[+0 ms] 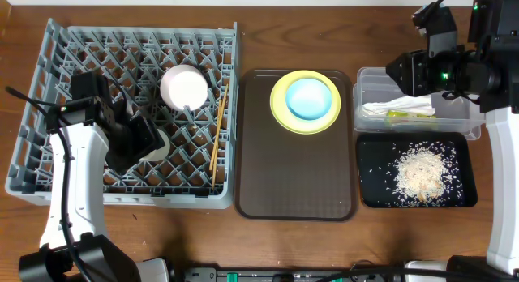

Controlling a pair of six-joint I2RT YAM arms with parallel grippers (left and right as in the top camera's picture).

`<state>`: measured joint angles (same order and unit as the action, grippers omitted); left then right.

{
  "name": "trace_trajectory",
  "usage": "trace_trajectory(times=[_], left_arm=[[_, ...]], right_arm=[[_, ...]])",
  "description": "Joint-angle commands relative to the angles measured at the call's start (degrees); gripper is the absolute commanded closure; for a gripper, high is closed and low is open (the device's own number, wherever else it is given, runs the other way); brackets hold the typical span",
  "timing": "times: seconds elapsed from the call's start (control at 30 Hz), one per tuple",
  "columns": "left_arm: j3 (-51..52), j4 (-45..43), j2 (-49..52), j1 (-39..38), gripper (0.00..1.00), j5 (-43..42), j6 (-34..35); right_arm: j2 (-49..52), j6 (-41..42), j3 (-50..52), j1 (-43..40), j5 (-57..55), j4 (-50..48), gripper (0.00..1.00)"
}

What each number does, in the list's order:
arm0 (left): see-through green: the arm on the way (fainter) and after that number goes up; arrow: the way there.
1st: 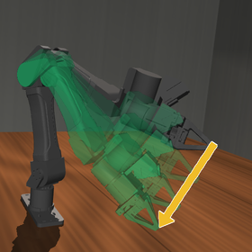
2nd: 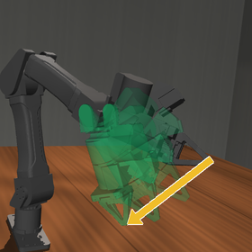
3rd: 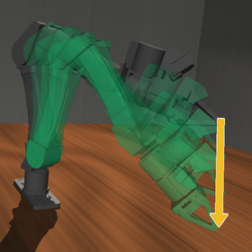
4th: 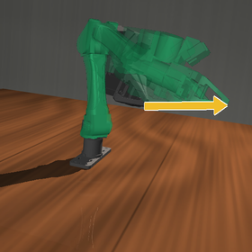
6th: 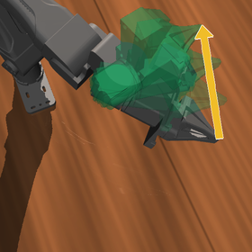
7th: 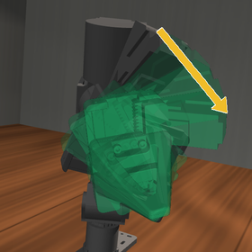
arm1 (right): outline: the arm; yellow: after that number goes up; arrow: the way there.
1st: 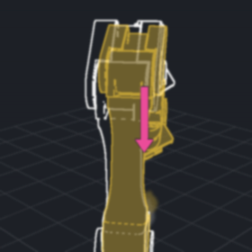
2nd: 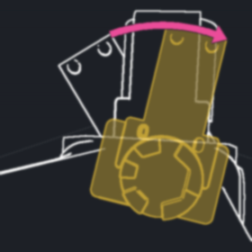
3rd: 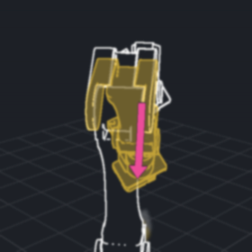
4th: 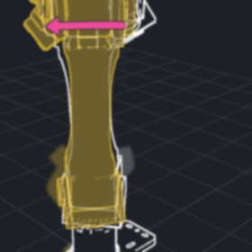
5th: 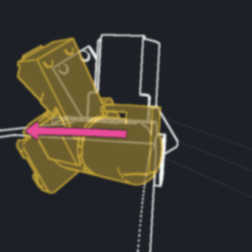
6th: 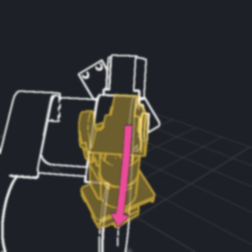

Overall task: Sort waste into correct bins and load items into the dishwasher
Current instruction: 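Carry the white cup left and lay it in the dish rack, then reach the right gripper to the light-blue bowl and grasp its rim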

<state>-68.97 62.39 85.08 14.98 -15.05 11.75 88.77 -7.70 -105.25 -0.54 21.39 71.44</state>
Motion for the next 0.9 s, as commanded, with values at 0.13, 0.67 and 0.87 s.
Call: trace_trajectory(times=[0.13, 0.67, 0.87], left_arm=[[0.4, -0.1, 0.2, -0.1, 0.12, 0.8, -0.8], [-2.3, -0.1, -8.0, -0.1, 0.04, 0.6, -0.5], [-2.3, -0.1, -12.1, -0.1, 0.05, -10.4, -0.5]], right_arm=[[0.4, 0.4, 0.0, -0.4, -1.9, 0.8, 0.43], [0.5, 0.4, 0.0, 0.6, -0.4, 0.3, 0.26], [2.9, 0.3, 0.7, 7.3, -0.6, -2.1, 0.27]])
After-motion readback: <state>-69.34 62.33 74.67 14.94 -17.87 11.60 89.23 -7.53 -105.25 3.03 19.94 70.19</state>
